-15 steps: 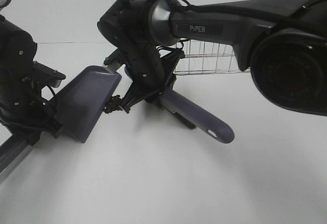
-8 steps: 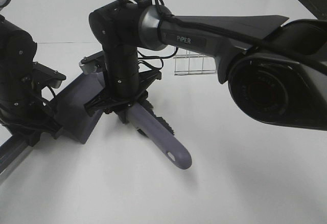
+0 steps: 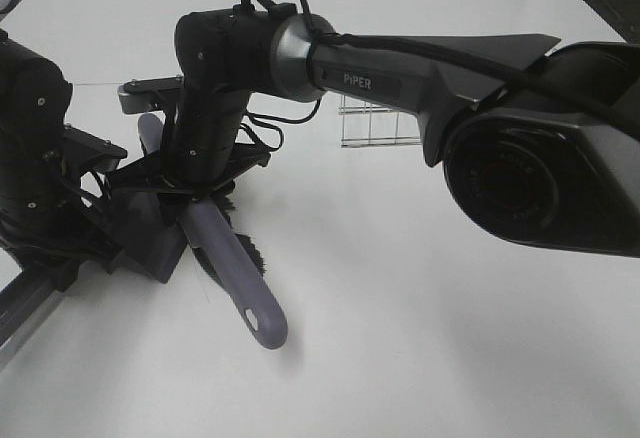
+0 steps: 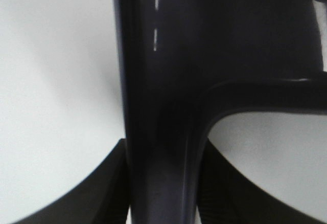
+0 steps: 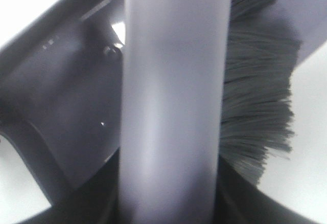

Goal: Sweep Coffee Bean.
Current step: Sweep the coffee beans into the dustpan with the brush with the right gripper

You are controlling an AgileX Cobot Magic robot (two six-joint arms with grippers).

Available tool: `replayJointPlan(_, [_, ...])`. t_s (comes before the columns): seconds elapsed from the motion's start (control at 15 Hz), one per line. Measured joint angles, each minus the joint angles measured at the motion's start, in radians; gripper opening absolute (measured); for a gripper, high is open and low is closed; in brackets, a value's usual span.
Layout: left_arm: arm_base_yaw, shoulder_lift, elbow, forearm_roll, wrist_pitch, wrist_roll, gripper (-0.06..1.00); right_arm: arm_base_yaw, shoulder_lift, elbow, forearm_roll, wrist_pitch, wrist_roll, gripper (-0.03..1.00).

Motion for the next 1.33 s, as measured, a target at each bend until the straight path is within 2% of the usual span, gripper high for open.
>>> replayJointPlan(0.33, [0.000,0.000,0.000,-0.005,0.002,-0.001,0.33,0.000,0.000,0.000,0.029,-0.074,-0.052,0.26])
replayJointPlan(0.6, [0.000,0.000,0.000,-0.006,0.002,-0.001,0.33,0.000,0.002,-0.019,0.031,-0.096,-0.100,0.26])
replayJointPlan(0.87, [0.005,0.000,0.000,-0.004,0.002,-0.004,0.33,0.000,0.022,-0.116,0.016,-0.061,-0.176,0.26])
replayJointPlan(1.07, [0.002,0.000,0.000,-0.015,0.001,0.003,0.33,0.000,0.022,-0.181,0.005,-0.085,-0.179,0.26])
replayJointPlan(1.13, [0.000,0.001,0.000,-0.016,0.000,0.008,0.33,0.000,0.022,-0.223,-0.050,-0.052,-0.177,0.26])
replayJointPlan(1.33, [0.000,0.002,0.000,-0.018,0.000,0.009,0.33,0.000,0.018,-0.258,-0.109,0.021,-0.176,0.26])
